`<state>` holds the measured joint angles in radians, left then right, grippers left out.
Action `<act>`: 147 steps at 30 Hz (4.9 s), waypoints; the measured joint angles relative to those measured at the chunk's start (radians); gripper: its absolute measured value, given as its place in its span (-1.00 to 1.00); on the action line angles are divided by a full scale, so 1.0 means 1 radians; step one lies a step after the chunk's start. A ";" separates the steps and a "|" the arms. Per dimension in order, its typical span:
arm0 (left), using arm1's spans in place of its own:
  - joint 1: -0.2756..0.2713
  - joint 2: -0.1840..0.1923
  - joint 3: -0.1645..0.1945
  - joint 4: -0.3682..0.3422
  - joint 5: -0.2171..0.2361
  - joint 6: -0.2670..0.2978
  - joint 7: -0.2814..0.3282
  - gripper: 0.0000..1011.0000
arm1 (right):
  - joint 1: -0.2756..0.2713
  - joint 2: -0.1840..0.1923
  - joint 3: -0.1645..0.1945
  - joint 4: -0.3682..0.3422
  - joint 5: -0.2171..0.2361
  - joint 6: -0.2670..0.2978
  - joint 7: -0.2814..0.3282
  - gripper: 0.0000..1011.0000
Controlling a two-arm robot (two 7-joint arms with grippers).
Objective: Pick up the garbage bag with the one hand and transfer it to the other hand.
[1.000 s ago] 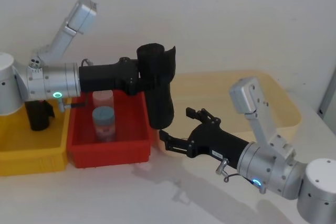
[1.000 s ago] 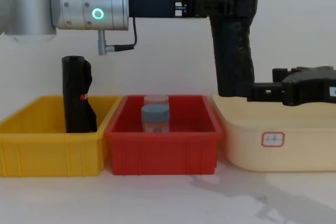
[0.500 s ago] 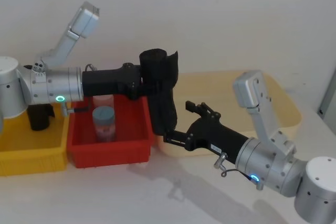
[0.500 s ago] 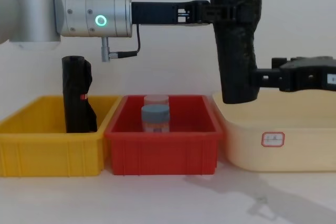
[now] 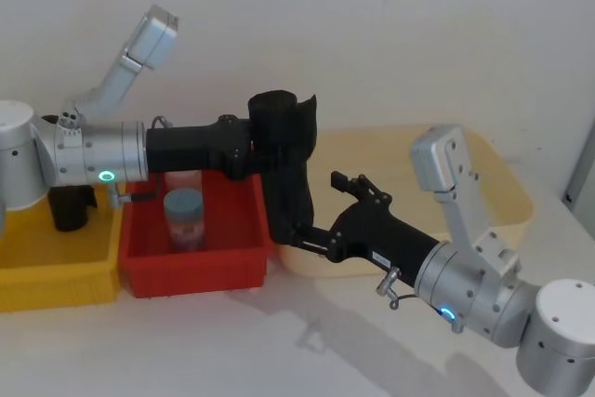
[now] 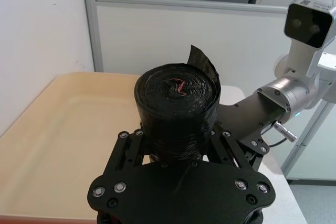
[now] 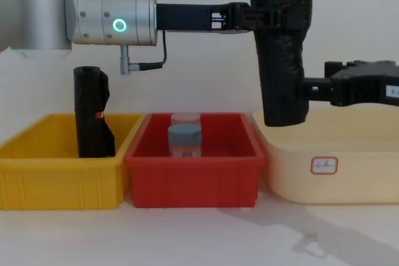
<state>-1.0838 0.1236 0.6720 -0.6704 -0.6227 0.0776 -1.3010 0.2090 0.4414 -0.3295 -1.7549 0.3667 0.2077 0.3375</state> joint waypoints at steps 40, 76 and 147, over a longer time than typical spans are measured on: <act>-0.005 -0.035 0.017 0.071 -0.058 -0.013 -0.045 -0.11 | 0.024 -0.040 -0.034 0.016 0.054 0.105 -0.043 0.87; -0.001 -0.033 0.022 0.067 -0.067 -0.008 -0.046 0.58 | 0.025 -0.047 -0.035 0.013 0.060 0.105 -0.054 0.06; 0.587 0.342 -0.247 -0.951 -0.111 0.043 0.813 0.98 | 0.336 -0.239 0.071 0.388 0.046 0.297 -0.232 0.22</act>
<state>-0.4973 0.4656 0.4253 -1.6217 -0.7338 0.1209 -0.4878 0.5446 0.2025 -0.2583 -1.3669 0.4129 0.5048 0.1051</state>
